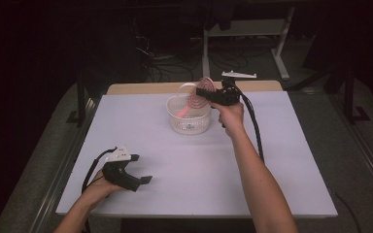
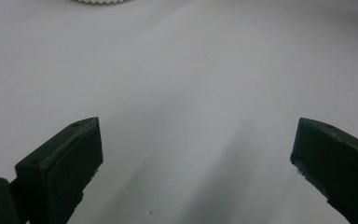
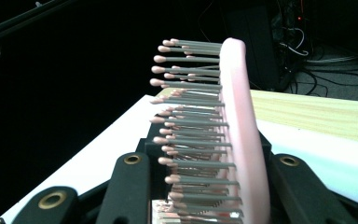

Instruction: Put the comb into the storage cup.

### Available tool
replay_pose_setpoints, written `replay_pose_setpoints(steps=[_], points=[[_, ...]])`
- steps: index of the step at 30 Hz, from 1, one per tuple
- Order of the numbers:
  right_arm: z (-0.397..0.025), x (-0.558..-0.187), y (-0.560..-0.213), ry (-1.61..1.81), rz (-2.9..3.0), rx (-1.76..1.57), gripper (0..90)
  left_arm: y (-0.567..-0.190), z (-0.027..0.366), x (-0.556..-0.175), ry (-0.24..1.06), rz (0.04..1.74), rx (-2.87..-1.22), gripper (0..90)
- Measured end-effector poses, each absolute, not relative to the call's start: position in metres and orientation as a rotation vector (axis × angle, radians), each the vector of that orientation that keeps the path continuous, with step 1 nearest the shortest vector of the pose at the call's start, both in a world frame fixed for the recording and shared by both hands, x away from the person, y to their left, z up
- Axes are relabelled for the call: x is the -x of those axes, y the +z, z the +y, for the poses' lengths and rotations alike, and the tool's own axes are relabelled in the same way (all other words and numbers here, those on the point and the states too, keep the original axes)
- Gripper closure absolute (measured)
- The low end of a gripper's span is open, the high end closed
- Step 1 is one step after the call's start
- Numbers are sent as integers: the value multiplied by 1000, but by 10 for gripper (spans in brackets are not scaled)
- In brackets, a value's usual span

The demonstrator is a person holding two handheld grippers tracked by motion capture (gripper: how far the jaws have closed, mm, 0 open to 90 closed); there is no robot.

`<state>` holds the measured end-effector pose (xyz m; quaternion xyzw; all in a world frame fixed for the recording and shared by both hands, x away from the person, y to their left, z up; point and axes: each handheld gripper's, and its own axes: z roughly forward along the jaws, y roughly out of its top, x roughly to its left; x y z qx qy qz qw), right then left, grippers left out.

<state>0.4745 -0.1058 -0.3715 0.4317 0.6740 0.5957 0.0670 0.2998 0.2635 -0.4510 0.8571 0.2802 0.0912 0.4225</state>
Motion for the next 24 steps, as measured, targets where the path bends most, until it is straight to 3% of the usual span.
replay_pose_setpoints(steps=[24], points=[[-110, -481, -384, 1771, 2053, -1362, 619, -452, 263, -300, 221, 697, -2146, 20]])
